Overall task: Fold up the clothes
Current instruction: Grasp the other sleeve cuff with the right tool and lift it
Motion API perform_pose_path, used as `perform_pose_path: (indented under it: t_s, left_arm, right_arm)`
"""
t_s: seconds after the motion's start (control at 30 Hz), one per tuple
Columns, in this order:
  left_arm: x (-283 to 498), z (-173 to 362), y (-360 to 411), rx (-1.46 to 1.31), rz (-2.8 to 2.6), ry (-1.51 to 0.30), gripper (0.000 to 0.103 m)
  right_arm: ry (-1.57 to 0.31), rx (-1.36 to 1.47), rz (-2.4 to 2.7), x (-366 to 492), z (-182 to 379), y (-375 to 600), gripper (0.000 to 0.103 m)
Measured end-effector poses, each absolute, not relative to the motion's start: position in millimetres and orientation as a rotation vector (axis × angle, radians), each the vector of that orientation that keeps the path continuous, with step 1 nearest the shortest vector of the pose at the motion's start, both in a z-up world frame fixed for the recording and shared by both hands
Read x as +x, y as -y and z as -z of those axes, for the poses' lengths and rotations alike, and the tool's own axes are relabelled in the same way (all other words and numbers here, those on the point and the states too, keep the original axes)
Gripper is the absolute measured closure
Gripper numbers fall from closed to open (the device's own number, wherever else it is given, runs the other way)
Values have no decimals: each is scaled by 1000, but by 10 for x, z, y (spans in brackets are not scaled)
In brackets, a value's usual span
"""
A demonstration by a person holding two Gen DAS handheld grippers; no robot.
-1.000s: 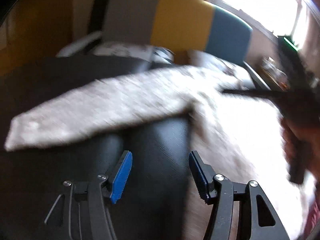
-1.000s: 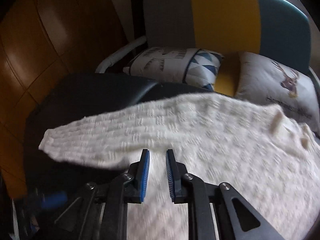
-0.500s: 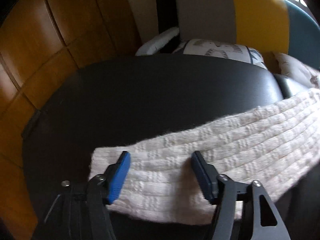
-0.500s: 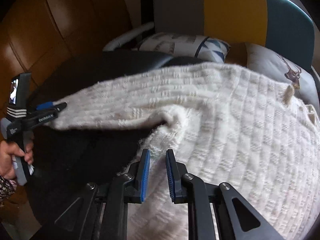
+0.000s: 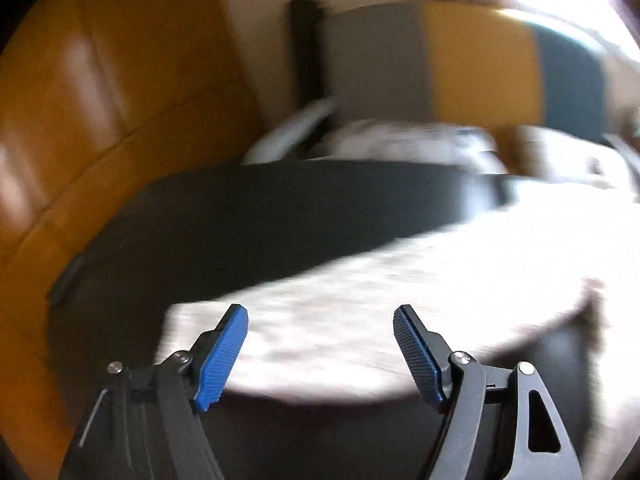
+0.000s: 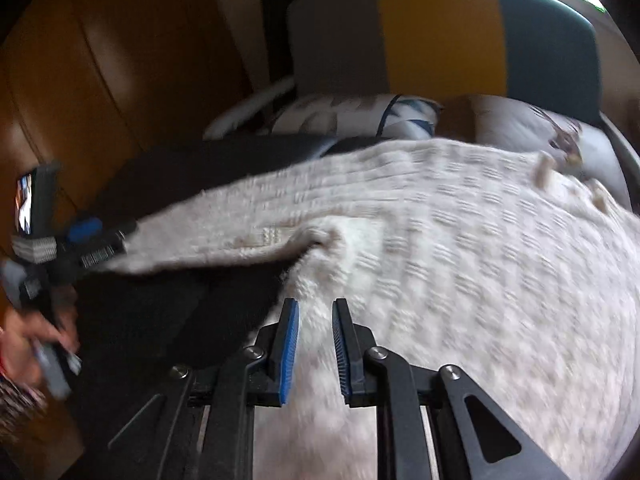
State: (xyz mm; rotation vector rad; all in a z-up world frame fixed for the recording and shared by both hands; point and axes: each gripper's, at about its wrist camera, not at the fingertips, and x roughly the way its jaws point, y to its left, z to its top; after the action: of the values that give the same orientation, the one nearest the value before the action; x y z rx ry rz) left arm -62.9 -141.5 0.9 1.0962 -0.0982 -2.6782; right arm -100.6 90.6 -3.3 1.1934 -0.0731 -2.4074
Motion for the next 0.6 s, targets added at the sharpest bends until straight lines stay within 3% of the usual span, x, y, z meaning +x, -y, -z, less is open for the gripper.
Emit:
perform_pose_path:
  t_s: [0.13, 0.3, 0.43, 0.6]
  left_arm:
    - [-380, -13, 559, 1190, 2890, 190, 27]
    - [-165, 208, -245, 1267, 2947, 472, 27]
    - [-76, 347, -454, 1187, 2890, 677, 26]
    - [-18, 365, -396, 1160, 2876, 707, 25]
  right_arm:
    - [20, 1284, 2486, -660, -68, -1401, 87]
    - [-11, 1418, 2565, -211, -46, -2000, 87]
    - [-50, 1489, 2671, 34, 57, -2484, 87]
    - [60, 1552, 2730, 211, 253, -2963, 85]
